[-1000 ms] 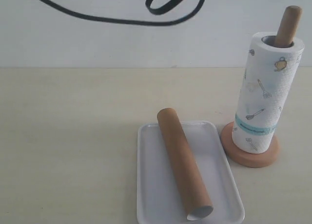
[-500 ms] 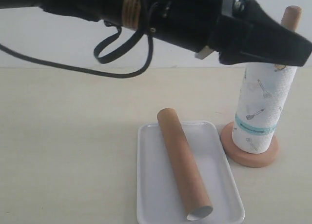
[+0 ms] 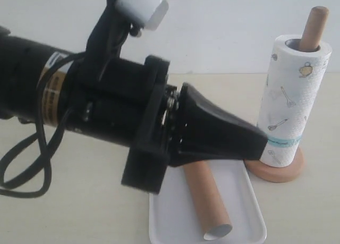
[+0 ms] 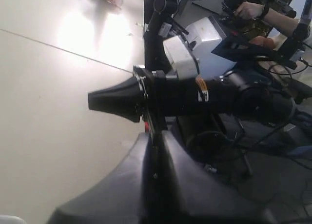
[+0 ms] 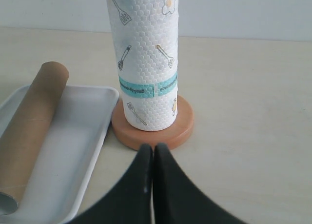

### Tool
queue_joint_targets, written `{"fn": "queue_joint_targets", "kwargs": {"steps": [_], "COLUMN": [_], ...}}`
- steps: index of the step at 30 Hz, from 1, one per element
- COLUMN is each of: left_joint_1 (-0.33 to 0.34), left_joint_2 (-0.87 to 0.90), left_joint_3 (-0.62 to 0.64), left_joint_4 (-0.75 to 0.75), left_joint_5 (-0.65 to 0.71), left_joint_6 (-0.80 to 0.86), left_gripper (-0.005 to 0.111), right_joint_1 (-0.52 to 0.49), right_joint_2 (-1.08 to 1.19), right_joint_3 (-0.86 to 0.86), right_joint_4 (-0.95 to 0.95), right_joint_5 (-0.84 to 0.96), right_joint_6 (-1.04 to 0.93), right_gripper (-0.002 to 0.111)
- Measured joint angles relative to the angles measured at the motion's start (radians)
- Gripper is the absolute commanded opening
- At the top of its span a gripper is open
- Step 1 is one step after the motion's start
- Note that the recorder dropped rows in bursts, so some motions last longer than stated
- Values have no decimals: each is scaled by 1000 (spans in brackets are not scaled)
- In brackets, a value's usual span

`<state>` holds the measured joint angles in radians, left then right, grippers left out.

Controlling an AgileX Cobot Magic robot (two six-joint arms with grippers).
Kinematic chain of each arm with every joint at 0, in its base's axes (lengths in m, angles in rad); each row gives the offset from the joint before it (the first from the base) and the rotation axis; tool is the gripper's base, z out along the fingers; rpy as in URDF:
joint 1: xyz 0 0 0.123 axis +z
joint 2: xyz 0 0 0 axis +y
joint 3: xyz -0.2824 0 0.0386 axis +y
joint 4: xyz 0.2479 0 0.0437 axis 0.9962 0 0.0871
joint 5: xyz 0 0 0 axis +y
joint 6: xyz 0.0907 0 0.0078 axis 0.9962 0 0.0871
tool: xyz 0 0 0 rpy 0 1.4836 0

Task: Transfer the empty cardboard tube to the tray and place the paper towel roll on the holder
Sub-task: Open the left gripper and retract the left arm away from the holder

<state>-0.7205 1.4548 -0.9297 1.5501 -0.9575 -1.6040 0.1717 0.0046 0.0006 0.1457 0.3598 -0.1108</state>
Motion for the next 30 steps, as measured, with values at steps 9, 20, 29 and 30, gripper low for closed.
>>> {"fn": "queue_joint_targets", "kwargs": {"steps": [9,20,29,30], "left_joint_1": [0,0,0,0], "left_joint_2": [0,0,0,0], "left_joint_3": [46,46,46,46], "left_joint_4": [-2,-2,-2,-2], "left_joint_5": [0,0,0,0], "left_joint_6": [8,10,20,20], "left_gripper": [4,4,4,4], "right_joint_1": [0,0,0,0], "right_joint_2": [0,0,0,0], "right_joint_3": [0,0,0,0], "right_joint_4": [0,0,0,0], "right_joint_5": [0,0,0,0], "right_joint_6": [0,0,0,0], "right_gripper": [0,0,0,0]}}
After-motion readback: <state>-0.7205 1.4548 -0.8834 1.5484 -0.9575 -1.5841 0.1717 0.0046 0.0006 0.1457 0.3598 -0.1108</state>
